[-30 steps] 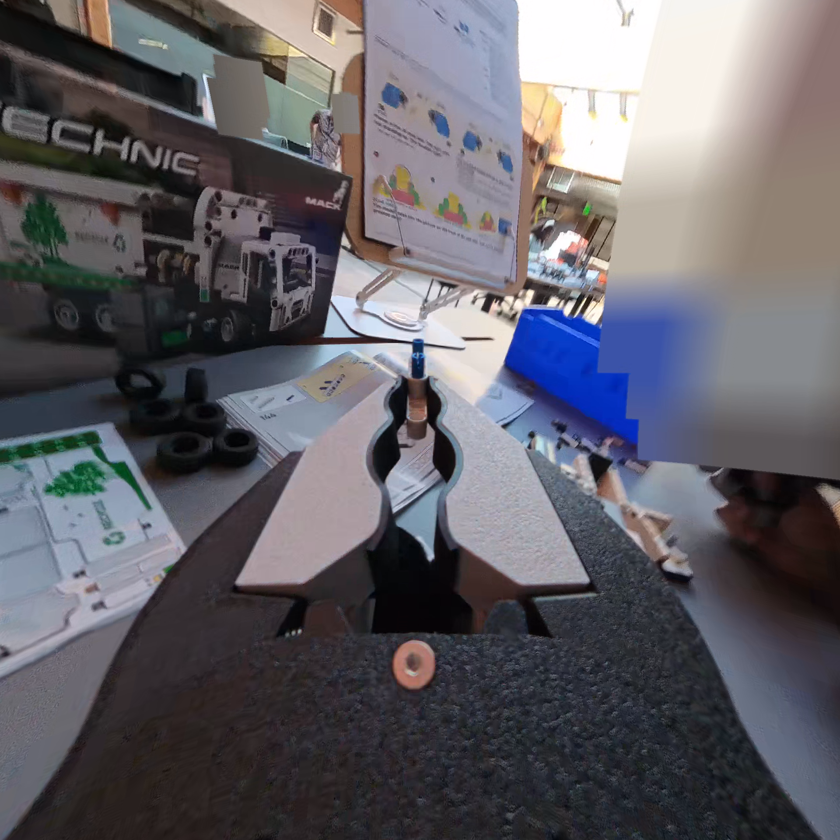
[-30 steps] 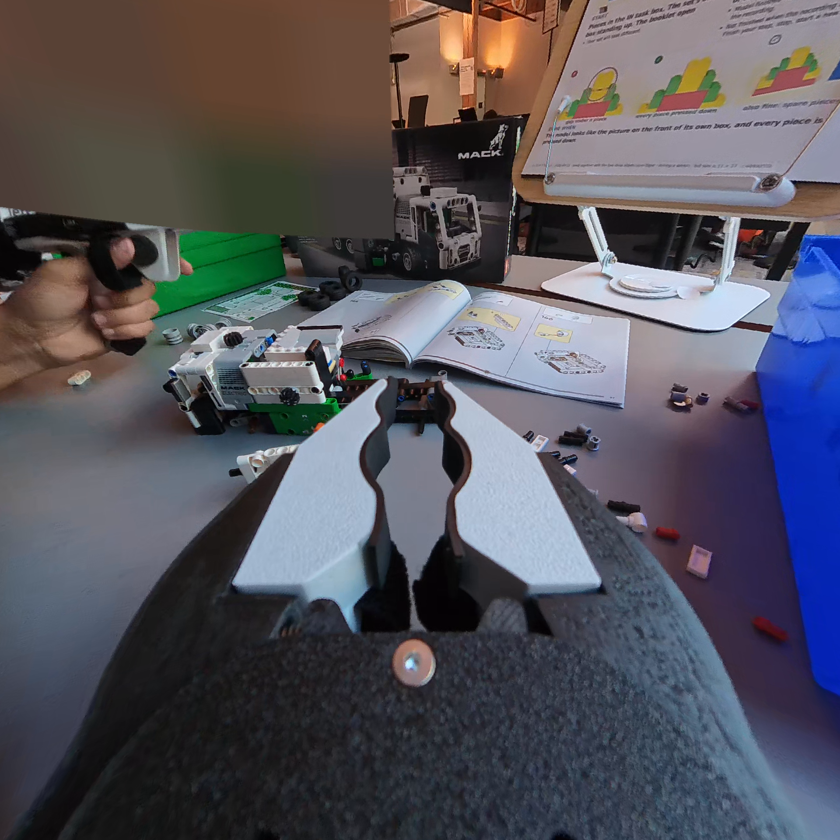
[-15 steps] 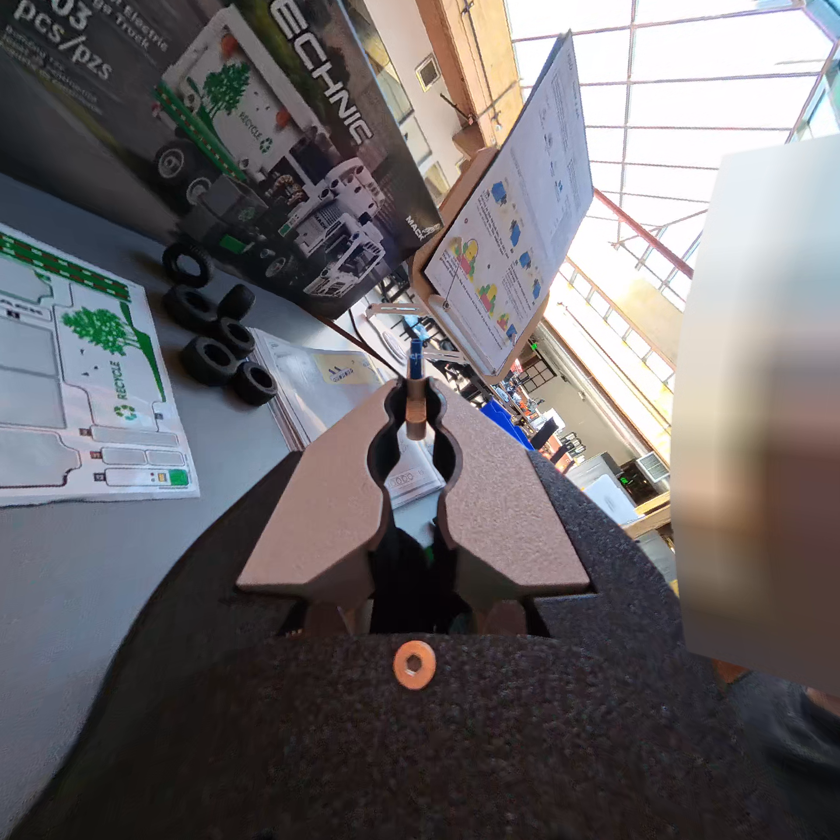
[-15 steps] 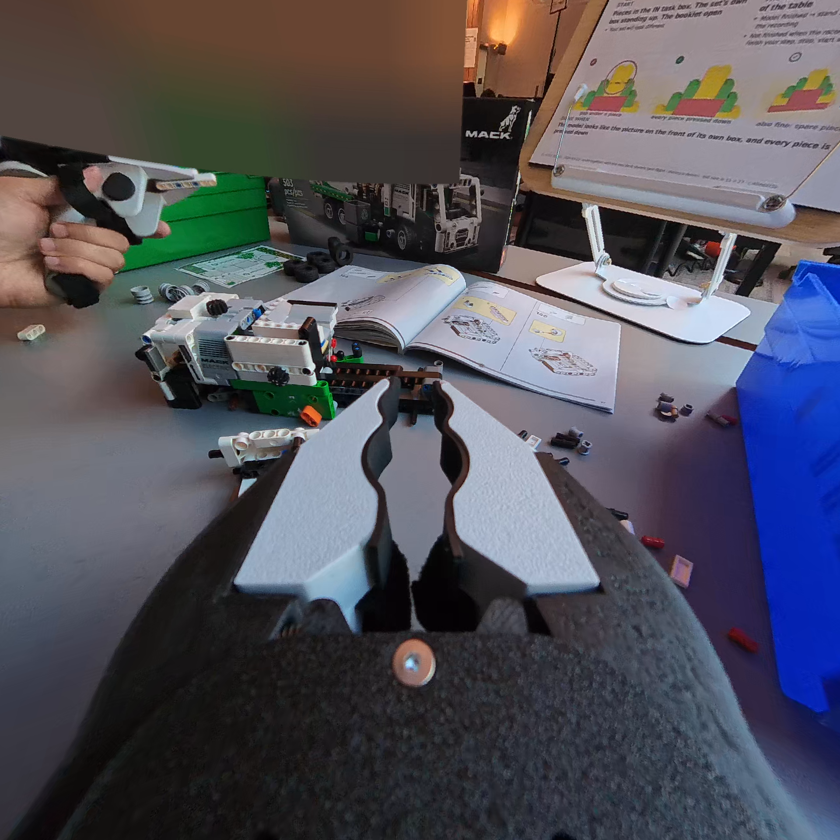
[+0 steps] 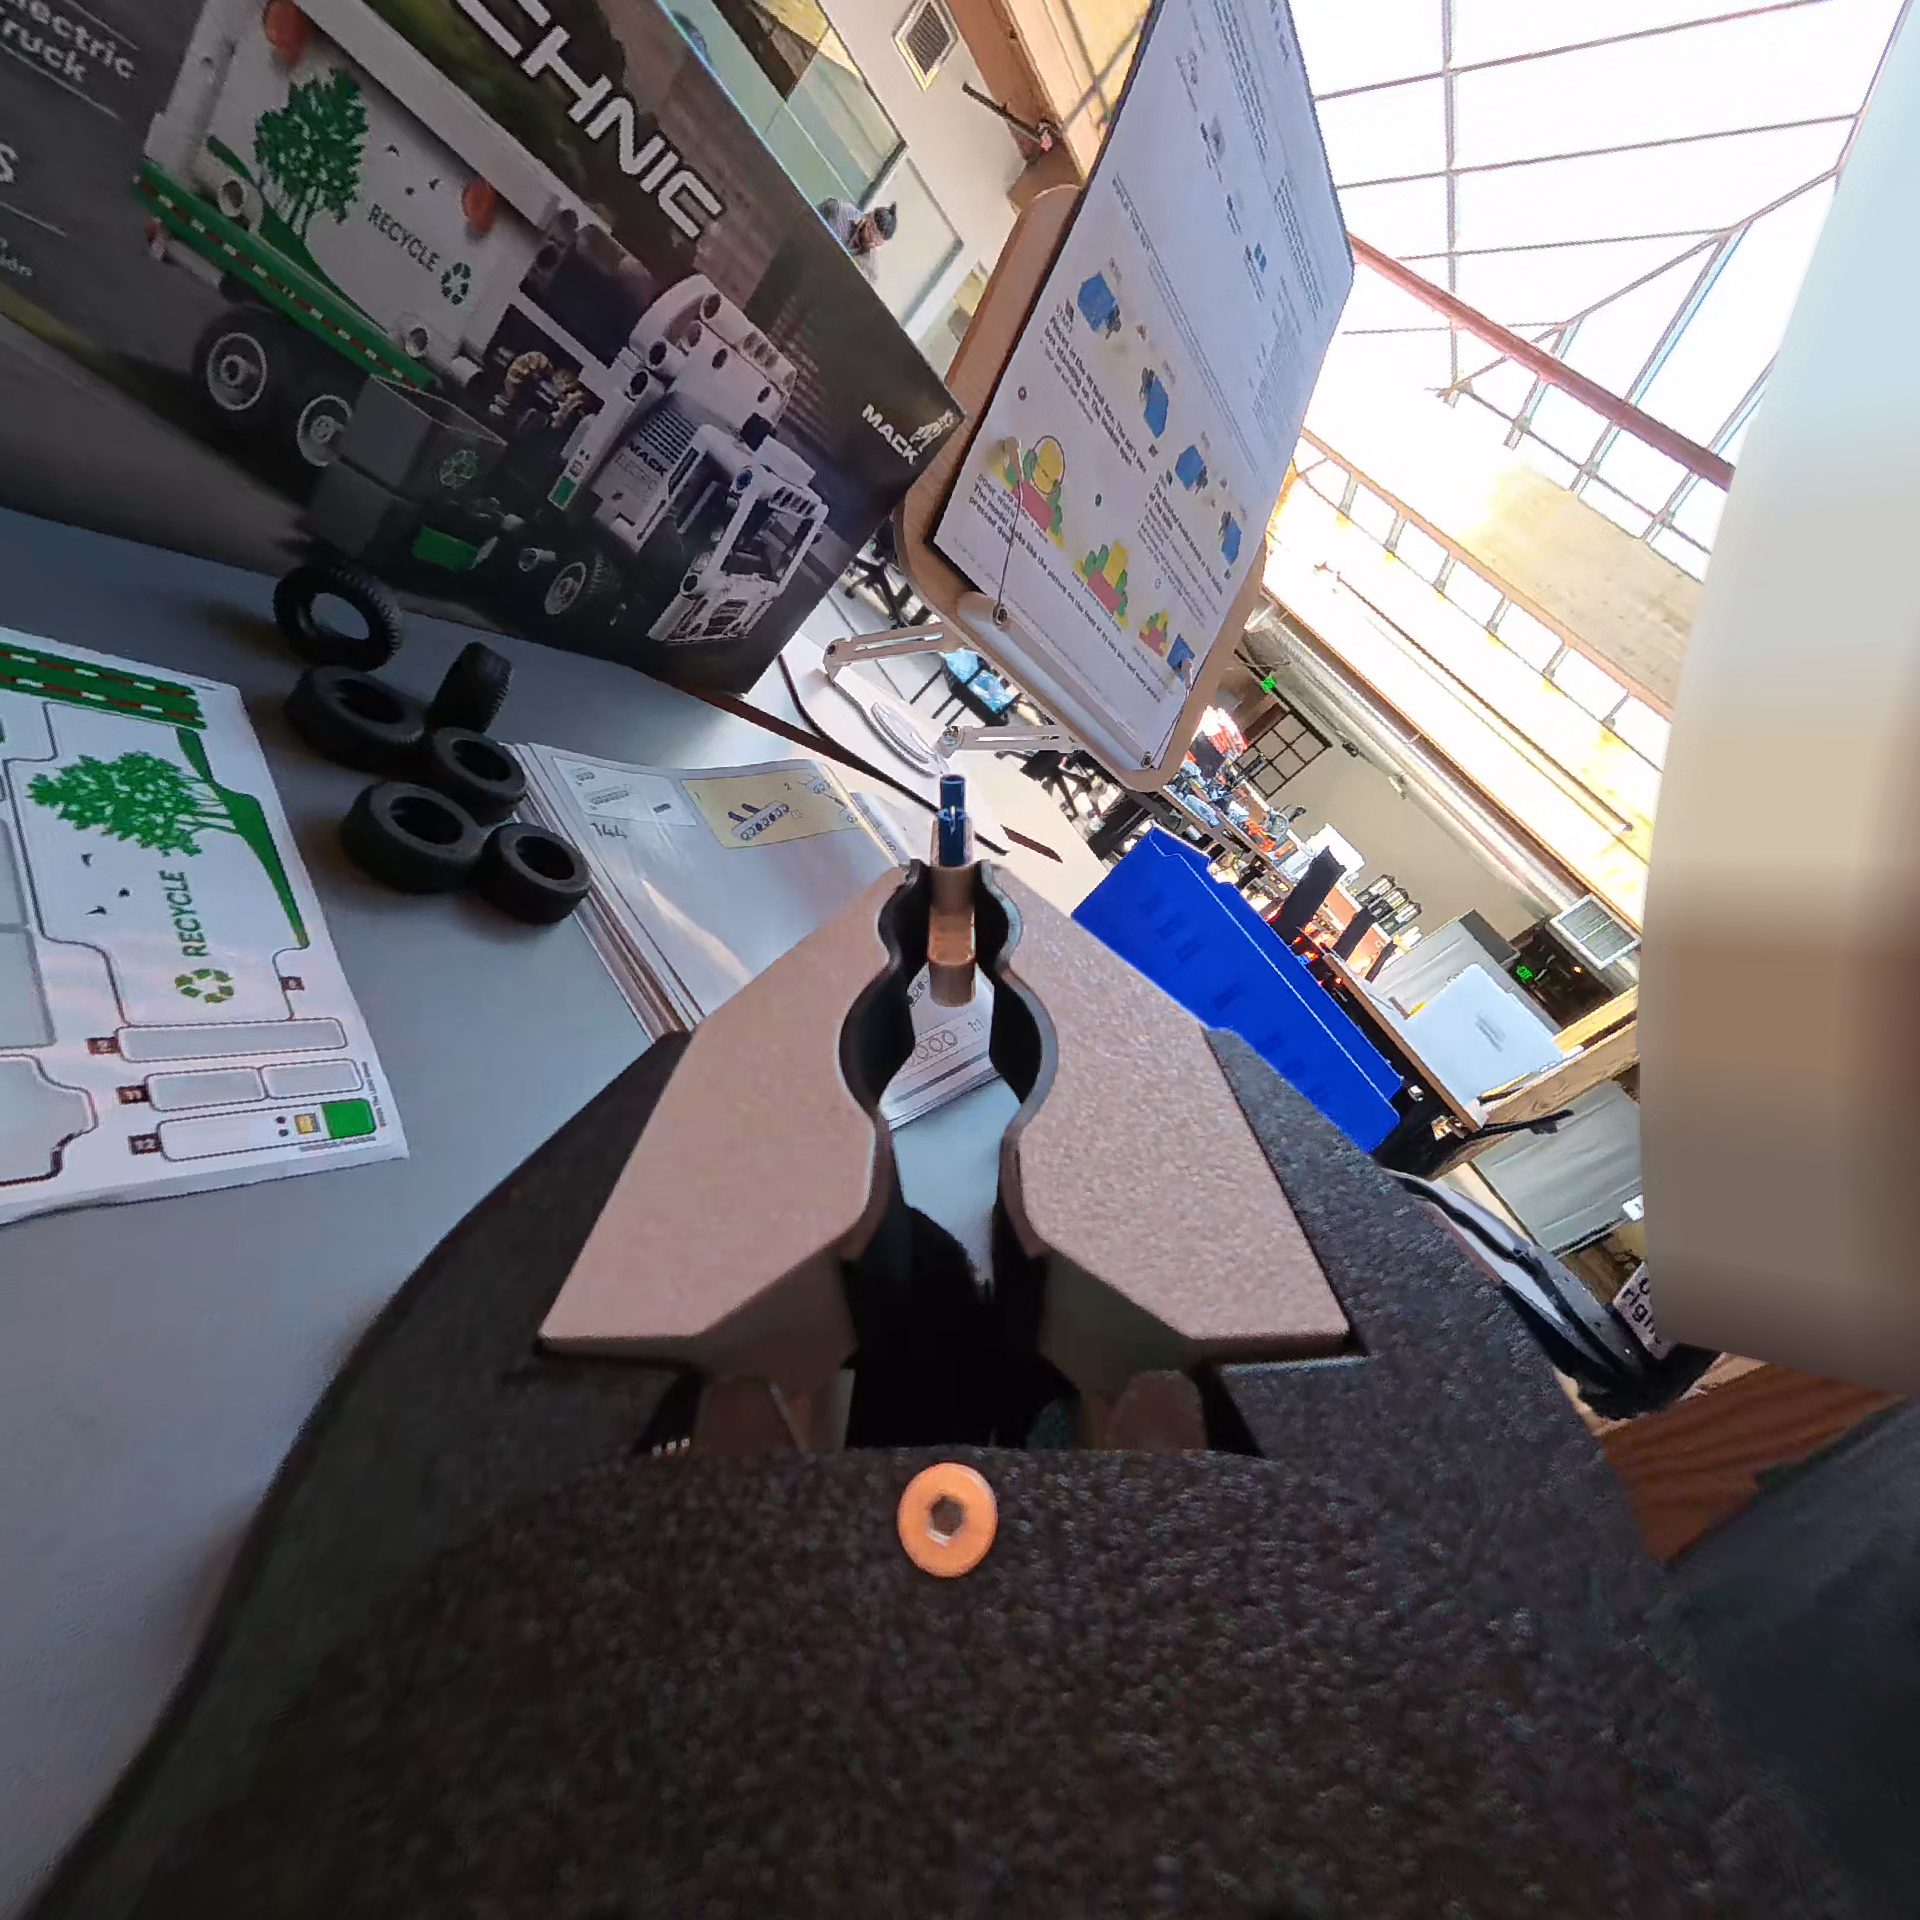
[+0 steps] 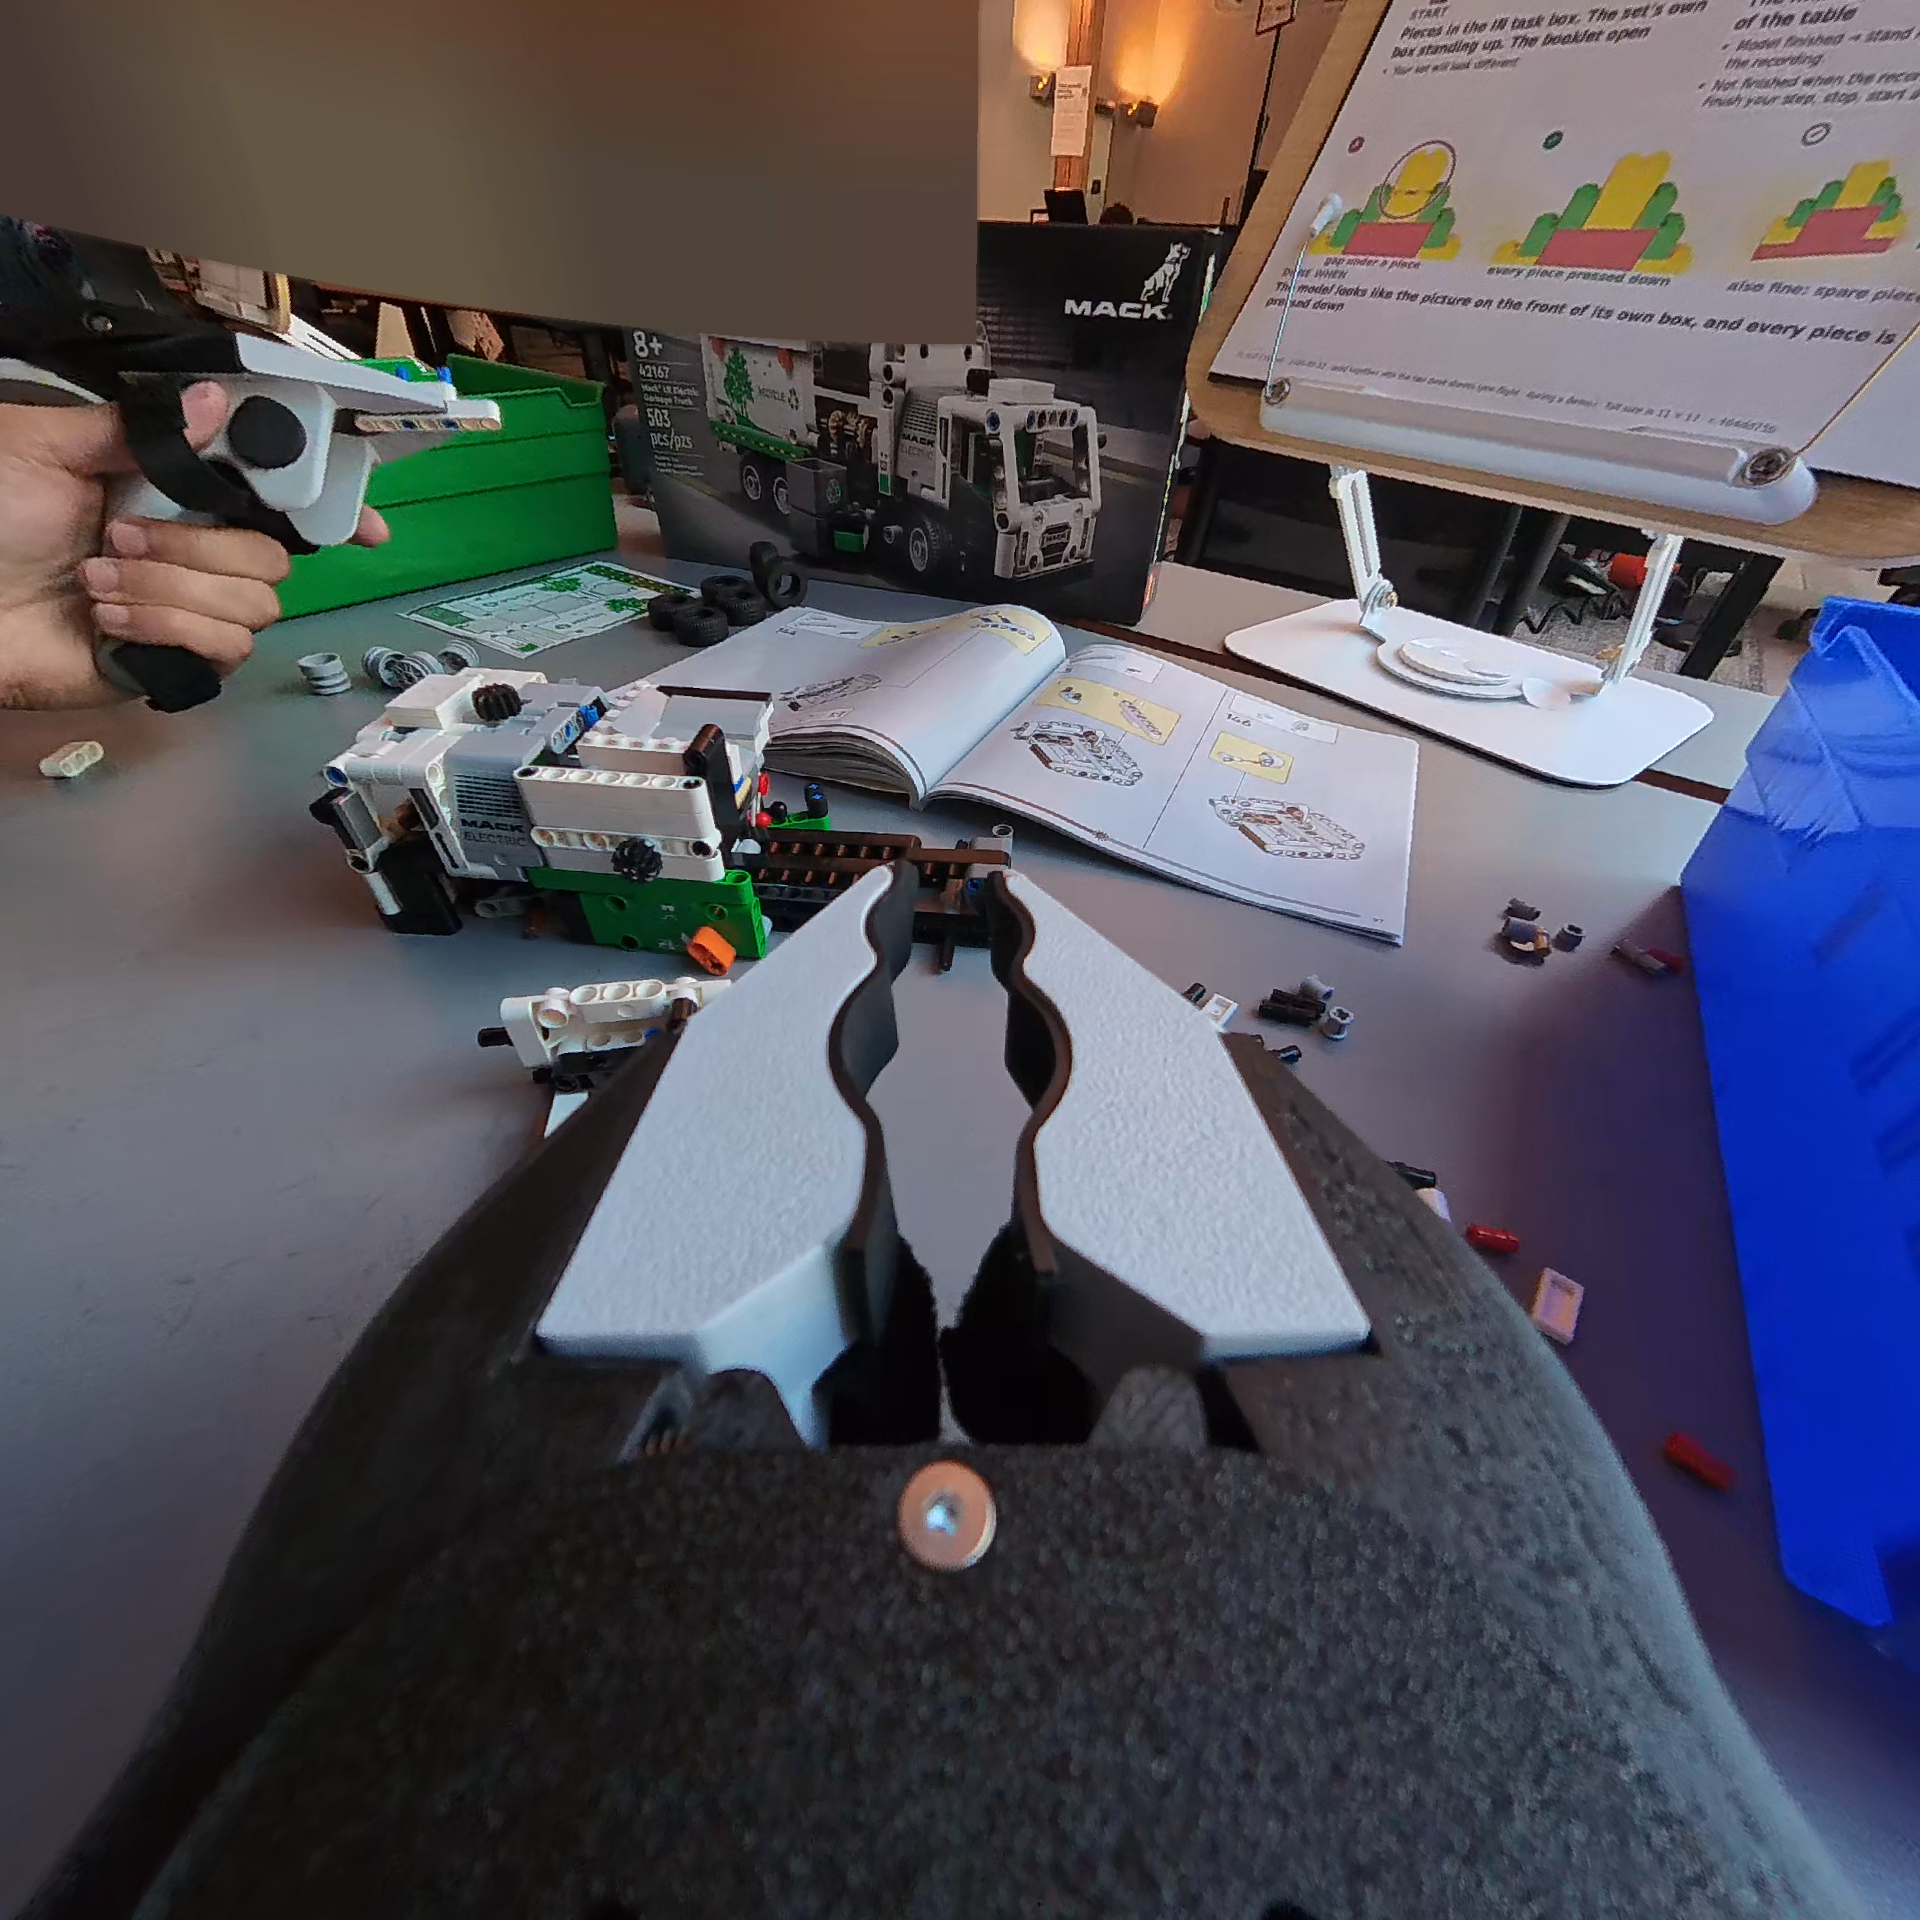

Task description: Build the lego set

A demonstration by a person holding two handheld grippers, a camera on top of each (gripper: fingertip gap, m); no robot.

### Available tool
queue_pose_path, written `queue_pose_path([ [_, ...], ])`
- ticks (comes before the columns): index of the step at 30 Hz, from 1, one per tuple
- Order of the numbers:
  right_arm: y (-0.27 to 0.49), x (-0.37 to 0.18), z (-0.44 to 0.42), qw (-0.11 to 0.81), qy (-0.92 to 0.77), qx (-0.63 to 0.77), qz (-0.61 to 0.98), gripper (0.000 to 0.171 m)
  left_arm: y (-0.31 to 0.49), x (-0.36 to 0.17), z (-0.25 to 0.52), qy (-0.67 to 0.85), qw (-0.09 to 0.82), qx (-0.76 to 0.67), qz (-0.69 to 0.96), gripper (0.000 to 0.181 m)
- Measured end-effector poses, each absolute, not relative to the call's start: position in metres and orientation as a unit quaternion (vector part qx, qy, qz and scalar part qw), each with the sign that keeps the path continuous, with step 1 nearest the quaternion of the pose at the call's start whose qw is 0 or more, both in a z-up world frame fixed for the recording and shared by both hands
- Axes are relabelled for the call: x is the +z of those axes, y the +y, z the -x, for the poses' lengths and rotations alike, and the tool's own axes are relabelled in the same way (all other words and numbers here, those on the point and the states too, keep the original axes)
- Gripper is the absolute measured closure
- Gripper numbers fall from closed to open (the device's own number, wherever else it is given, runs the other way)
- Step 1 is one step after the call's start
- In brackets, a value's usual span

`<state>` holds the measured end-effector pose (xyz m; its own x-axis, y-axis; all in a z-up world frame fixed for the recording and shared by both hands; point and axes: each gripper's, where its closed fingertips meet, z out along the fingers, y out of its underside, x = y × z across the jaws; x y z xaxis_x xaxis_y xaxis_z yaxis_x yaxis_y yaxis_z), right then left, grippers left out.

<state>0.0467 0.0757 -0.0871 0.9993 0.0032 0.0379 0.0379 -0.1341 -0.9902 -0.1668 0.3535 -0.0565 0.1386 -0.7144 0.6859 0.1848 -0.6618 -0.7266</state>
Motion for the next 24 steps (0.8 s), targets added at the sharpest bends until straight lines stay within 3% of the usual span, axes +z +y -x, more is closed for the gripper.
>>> queue_pose_path([
  [24, 0.0765, -0.0883, -0.0454, 0.655, -0.016, -0.004, 0.756, 0.16, 0.3497, -0.0618, 0.162, 0.217, 0.359, -0.614, 0.668, 0.175],
])
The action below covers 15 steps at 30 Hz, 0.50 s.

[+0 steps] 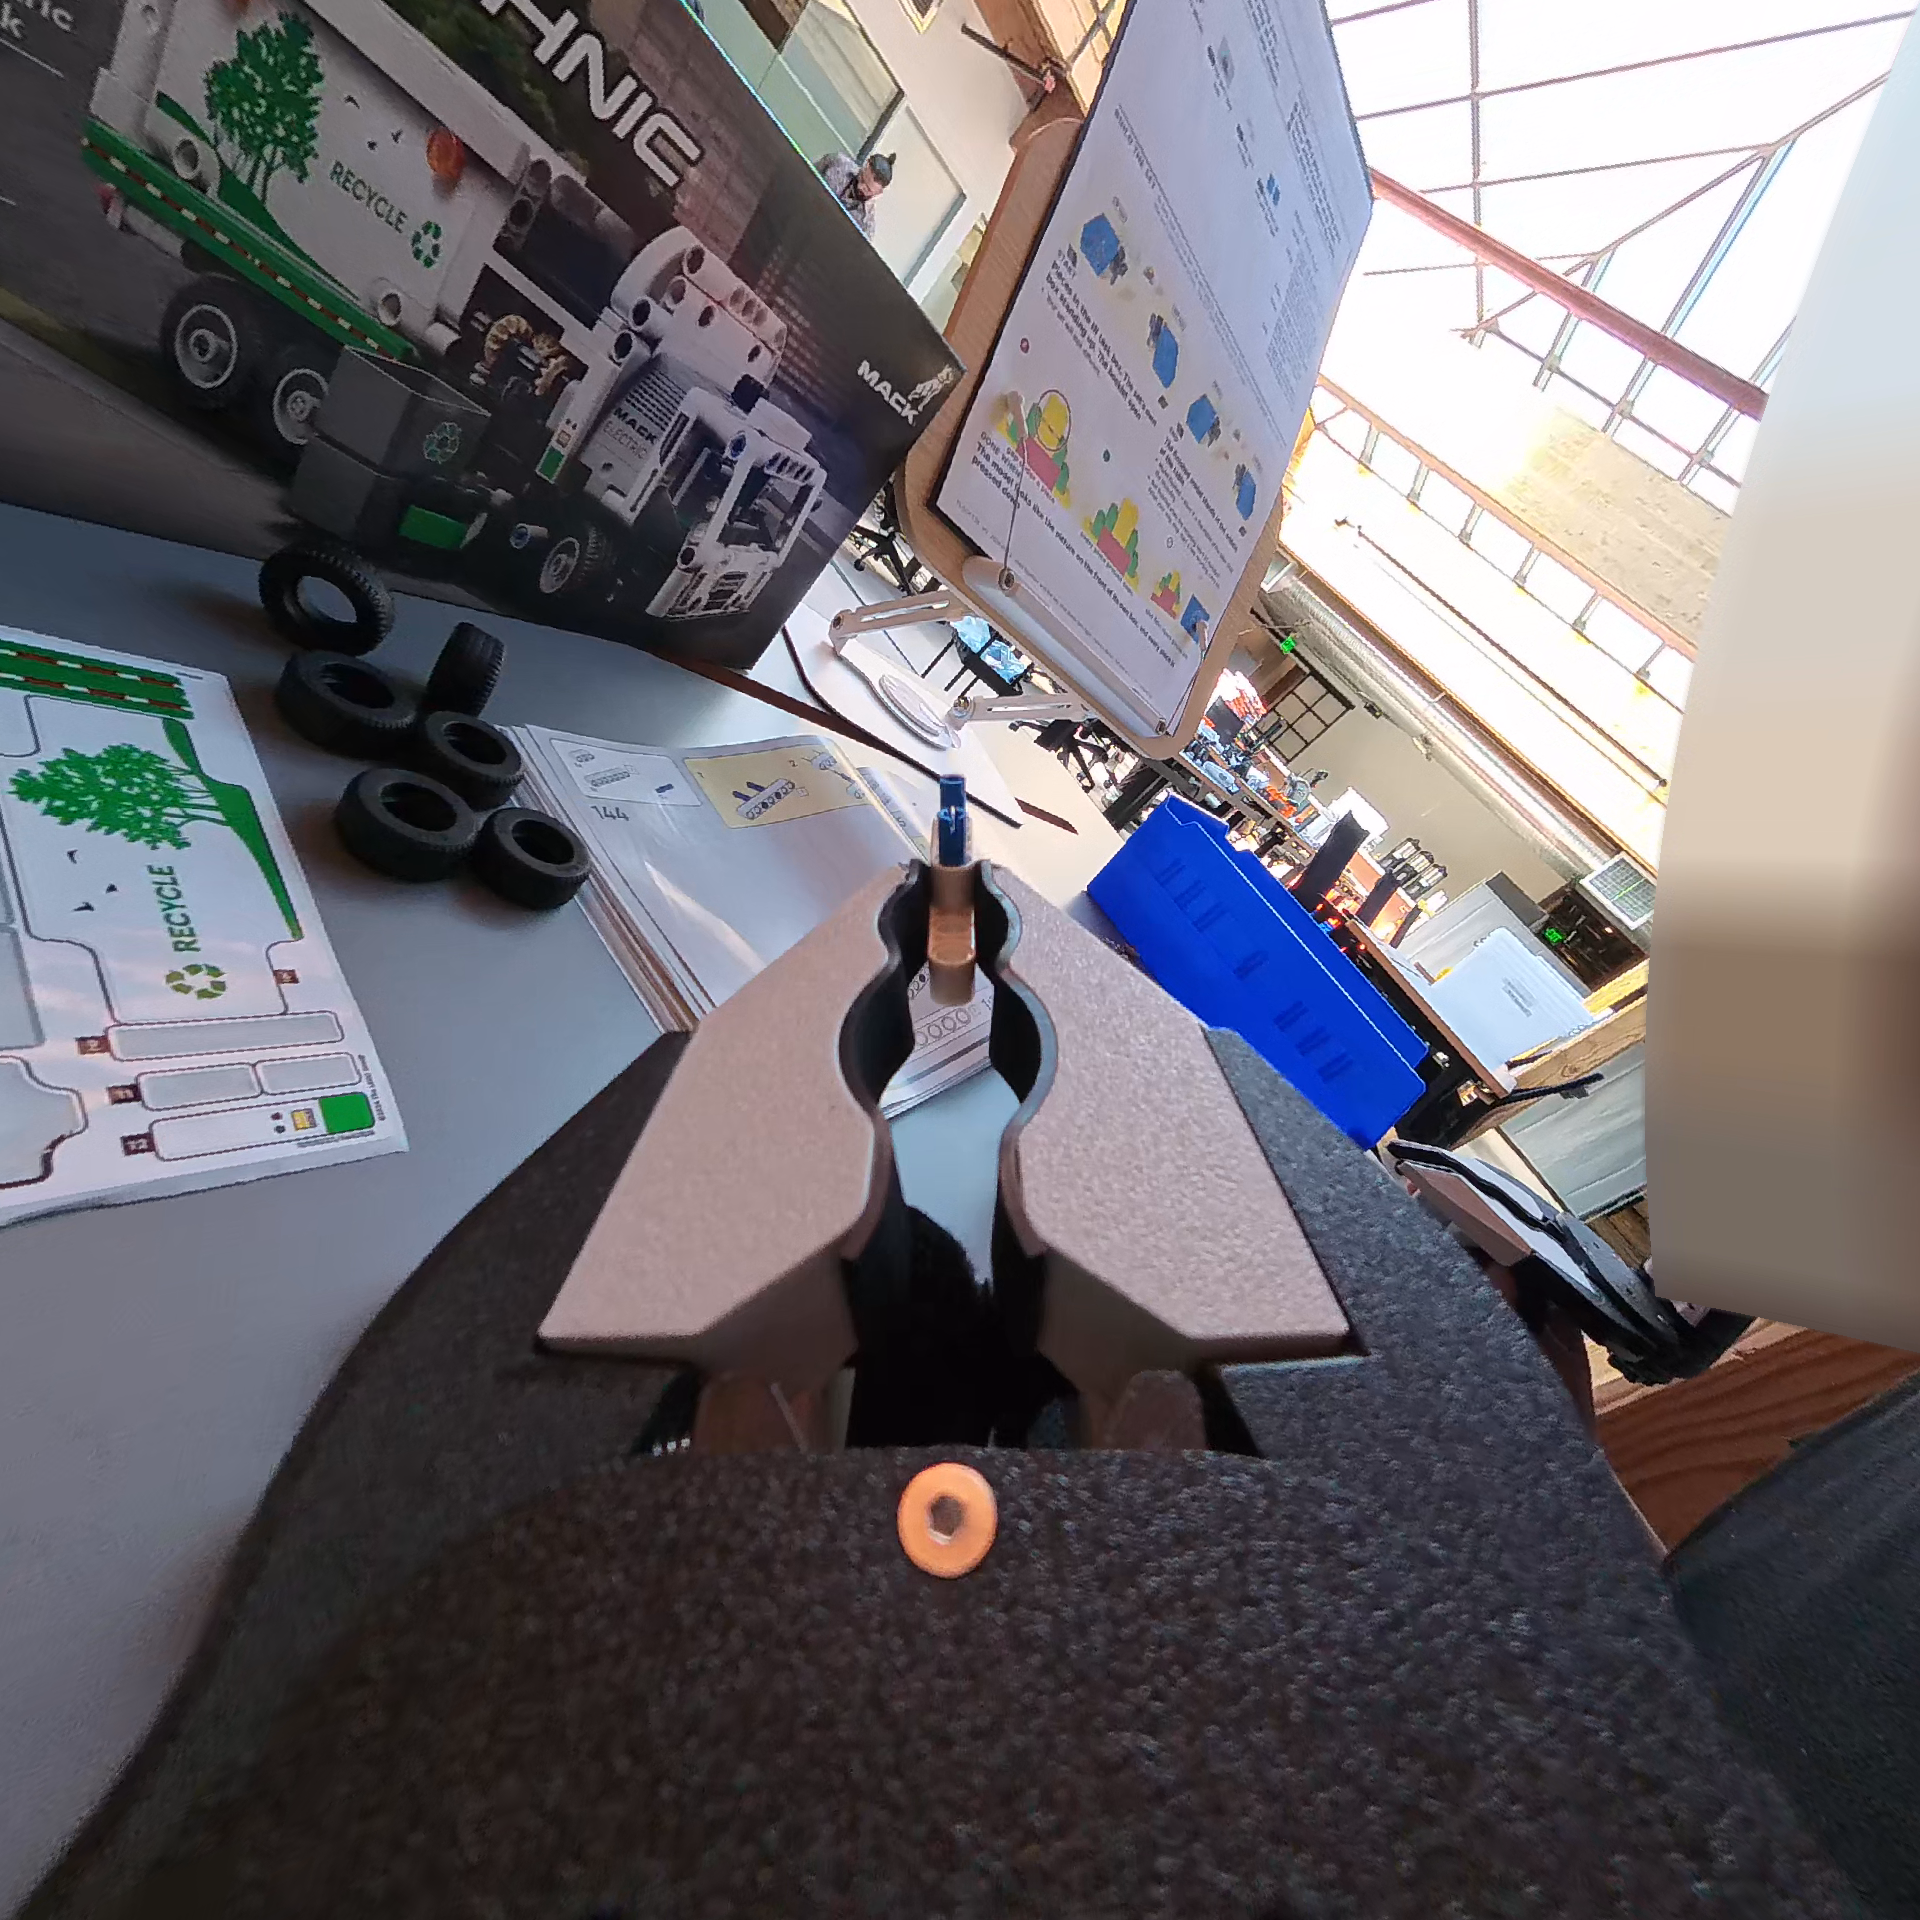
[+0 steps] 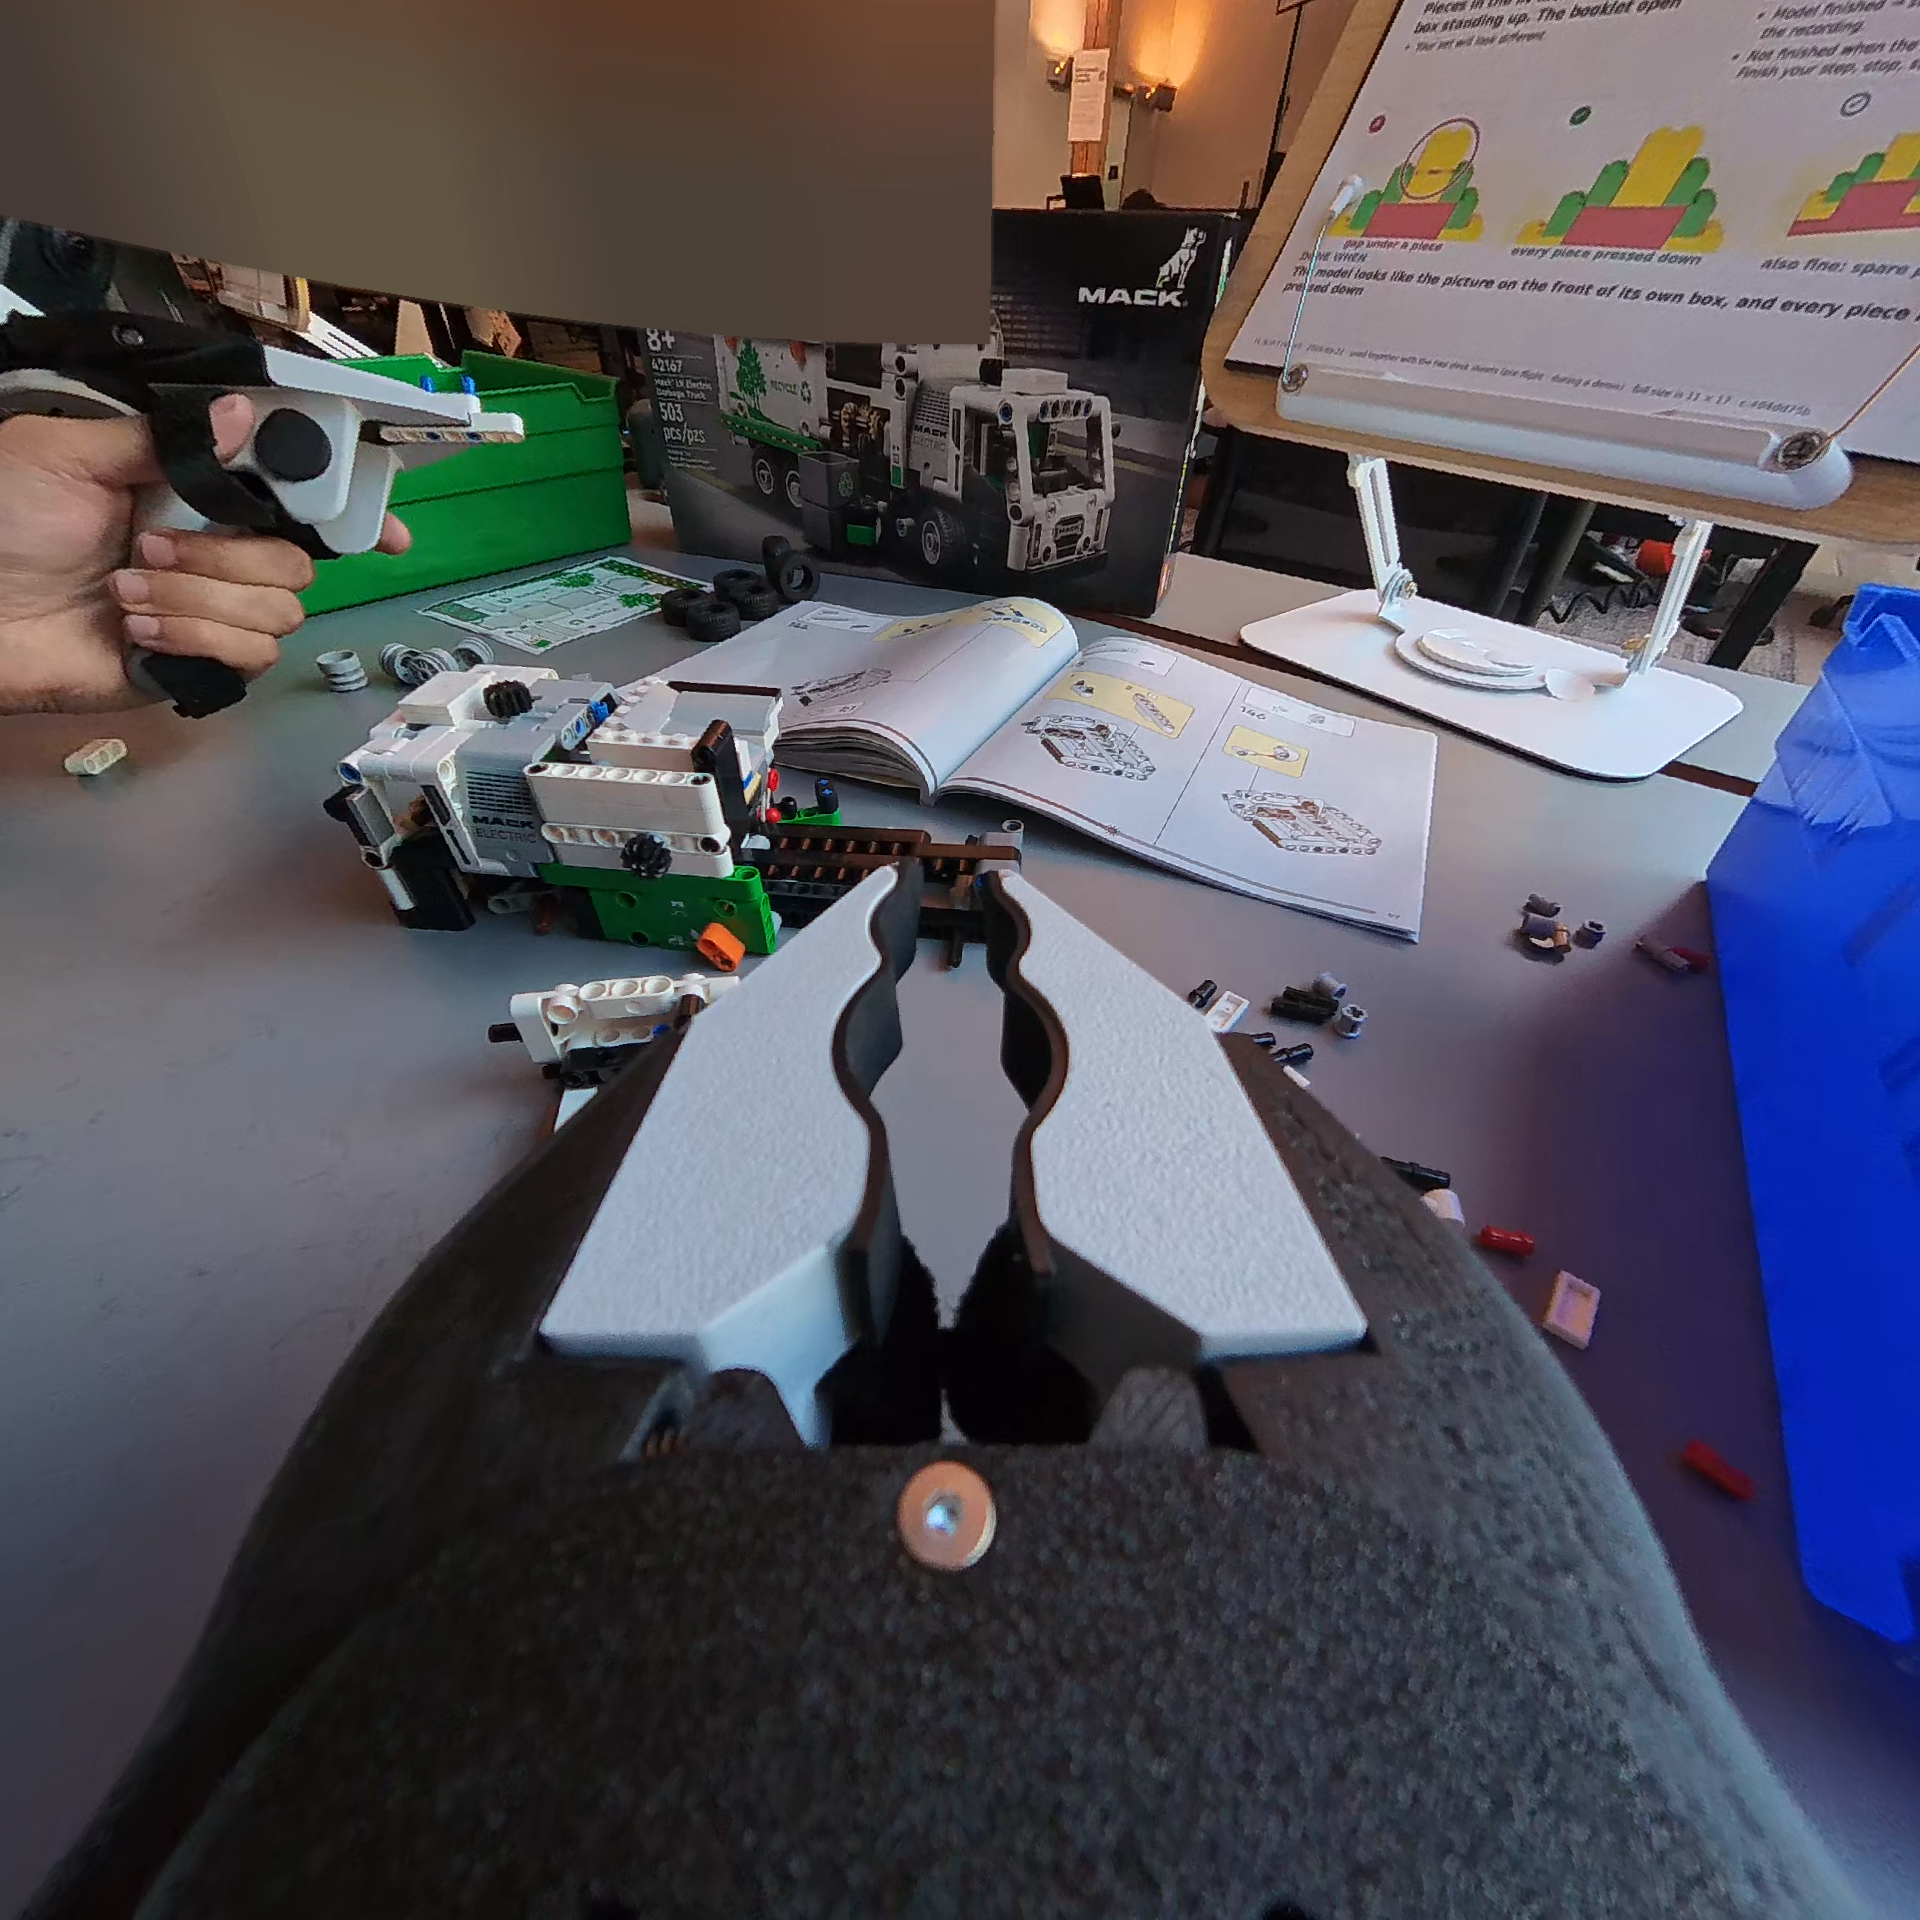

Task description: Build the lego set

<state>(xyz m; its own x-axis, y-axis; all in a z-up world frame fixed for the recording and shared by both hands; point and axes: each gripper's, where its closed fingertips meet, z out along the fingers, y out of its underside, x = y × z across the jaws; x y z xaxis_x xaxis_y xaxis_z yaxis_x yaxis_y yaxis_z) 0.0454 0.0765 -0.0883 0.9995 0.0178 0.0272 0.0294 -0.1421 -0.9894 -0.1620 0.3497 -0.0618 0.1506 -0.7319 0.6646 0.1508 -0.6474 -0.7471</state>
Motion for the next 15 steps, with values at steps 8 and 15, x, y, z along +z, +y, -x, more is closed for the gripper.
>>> queue_pose_path([
  [8, 0.0765, -0.0883, -0.0449, 0.655, -0.016, -0.003, 0.756, 0.16, 0.3504, -0.0612, 0.1625, 0.208, 0.35, -0.624, 0.667, 0.175],
  [15, 0.0766, -0.0882, -0.045, 0.655, -0.015, -0.002, 0.756, 0.16, 0.3522, -0.0638, 0.1628, 0.198, 0.34, -0.63, 0.67, 0.175],
])
